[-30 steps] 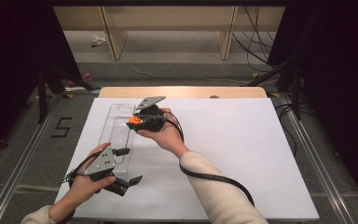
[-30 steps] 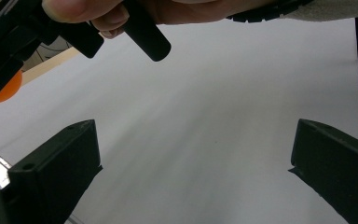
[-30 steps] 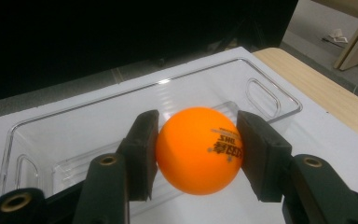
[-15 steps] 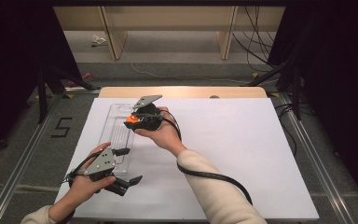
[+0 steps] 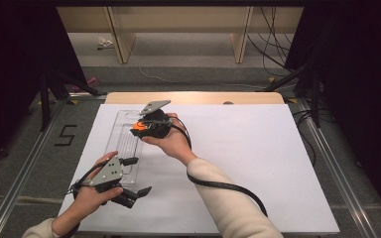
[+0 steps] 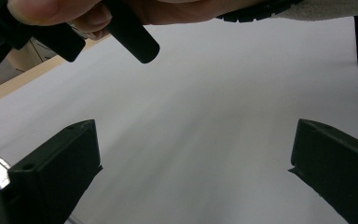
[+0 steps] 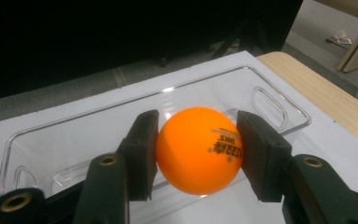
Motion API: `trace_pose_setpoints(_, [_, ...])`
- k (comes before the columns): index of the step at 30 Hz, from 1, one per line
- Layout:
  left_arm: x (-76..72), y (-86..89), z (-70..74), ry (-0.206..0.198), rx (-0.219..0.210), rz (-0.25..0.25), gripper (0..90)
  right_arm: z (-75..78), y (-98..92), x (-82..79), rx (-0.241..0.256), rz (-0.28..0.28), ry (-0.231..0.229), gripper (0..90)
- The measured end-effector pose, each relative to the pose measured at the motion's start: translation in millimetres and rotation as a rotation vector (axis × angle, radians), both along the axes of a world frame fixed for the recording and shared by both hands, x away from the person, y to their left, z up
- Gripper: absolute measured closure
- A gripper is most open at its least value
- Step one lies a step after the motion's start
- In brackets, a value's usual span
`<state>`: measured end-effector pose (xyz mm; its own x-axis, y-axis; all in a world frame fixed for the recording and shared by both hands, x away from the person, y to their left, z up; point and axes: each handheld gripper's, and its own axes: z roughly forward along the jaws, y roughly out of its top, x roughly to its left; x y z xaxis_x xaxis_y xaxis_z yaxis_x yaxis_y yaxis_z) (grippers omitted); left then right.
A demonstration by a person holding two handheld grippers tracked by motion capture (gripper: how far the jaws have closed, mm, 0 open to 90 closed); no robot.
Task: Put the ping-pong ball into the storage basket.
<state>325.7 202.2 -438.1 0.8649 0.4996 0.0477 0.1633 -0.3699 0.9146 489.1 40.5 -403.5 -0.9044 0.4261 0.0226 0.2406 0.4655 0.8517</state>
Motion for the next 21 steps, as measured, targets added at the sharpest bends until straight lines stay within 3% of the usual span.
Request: trace_pose_setpoints(21, [0.1, 0.0, 0.0, 0.0, 0.001, -0.001, 0.8, 3.7, 7.0, 1.8, -0.007, 0.008, -0.004, 51.5])
